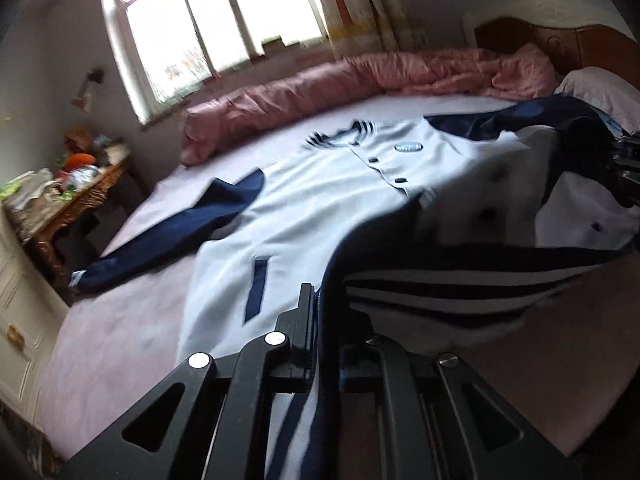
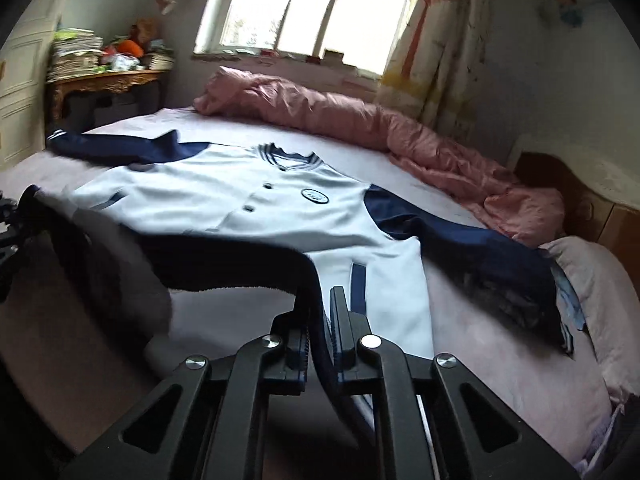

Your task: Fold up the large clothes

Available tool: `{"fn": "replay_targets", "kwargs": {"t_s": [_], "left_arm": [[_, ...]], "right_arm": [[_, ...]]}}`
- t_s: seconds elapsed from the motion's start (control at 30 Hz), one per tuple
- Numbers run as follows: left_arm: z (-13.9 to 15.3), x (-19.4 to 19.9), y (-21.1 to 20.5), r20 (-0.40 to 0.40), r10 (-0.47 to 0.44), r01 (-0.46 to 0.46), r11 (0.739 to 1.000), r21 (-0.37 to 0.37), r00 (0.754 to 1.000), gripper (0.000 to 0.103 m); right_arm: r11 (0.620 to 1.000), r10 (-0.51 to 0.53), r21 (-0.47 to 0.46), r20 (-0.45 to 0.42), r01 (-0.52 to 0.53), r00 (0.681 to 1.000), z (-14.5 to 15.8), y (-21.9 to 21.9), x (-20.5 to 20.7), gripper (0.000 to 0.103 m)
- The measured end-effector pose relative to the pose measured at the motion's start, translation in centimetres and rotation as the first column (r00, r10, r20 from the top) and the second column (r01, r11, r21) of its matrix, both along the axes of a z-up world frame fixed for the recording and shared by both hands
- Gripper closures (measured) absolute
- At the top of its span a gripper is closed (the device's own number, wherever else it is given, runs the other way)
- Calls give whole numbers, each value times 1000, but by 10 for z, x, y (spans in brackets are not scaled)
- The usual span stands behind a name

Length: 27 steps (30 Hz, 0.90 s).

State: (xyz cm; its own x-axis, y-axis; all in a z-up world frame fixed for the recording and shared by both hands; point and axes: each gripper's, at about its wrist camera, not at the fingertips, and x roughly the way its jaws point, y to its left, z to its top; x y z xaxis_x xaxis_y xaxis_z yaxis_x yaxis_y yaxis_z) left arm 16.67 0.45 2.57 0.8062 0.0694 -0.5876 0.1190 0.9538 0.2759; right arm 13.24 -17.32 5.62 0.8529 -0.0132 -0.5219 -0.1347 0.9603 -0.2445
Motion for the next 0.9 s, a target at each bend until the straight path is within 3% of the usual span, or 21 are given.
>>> {"fn": "replay_targets", "kwargs": {"t_s": [0.17, 0.23, 0.3, 0.37, 0.4, 0.47, 0.5, 0.53, 0.57, 0.67, 0.73, 0.77, 0.9], "left_arm": [[-25, 66, 8, -157, -22, 14, 999, -50, 987, 92], [-37, 76, 12, -176, -21, 7, 997, -81, 984, 91], [-43, 82, 12, -183, -20, 2, 995, -96, 983, 91], [-41, 79, 10, -142, -39, 28, 996, -82, 989, 90], [-39, 74, 10, -124, -48, 37, 995, -89, 991, 89], [-33, 66, 14, -85, -68, 58, 992, -110, 994, 88], [-30, 60, 16, -67, -82, 74, 990, -117, 994, 85], [-26, 53, 17, -53, -103, 96, 987, -126, 993, 80], [-23, 47, 17, -41, -119, 113, 985, -134, 992, 78], [-15, 26, 17, -4, -143, 140, 978, -153, 990, 55], [-12, 13, 16, 10, -153, 153, 976, -157, 988, 44], [-11, 7, 16, 15, -157, 158, 975, -157, 987, 42], [-12, -19, 20, 54, -145, 151, 979, -136, 988, 27]], "right_arm": [[997, 0, 80, -104, 8, 995, -19, -7, 66, 94], [992, 18, 123, -133, -1, 991, -28, -9, 71, 94], [988, 32, 156, -110, -14, 993, -30, -14, 68, 93], [982, 61, 181, -78, -46, 995, -24, -18, 63, 90], [980, 72, 192, -61, -58, 996, -21, -19, 59, 84], [973, 91, 214, -2, -88, 996, -13, -23, 48, 60], [970, 101, 220, 31, -105, 994, -8, -25, 40, 39], [966, 107, 227, 68, -120, 992, -3, -27, 33, 30], [964, 107, 232, 112, -131, 988, 2, -30, 23, 30], [967, 118, 209, 147, -147, 982, 11, -34, 2, 28], [975, 98, 181, 156, -126, 983, 12, -37, -9, 16], [980, 80, 166, 167, -108, 983, 9, -40, -15, 16], [988, -2, 156, 109, -15, 994, -10, -51, -22, 16]]}}
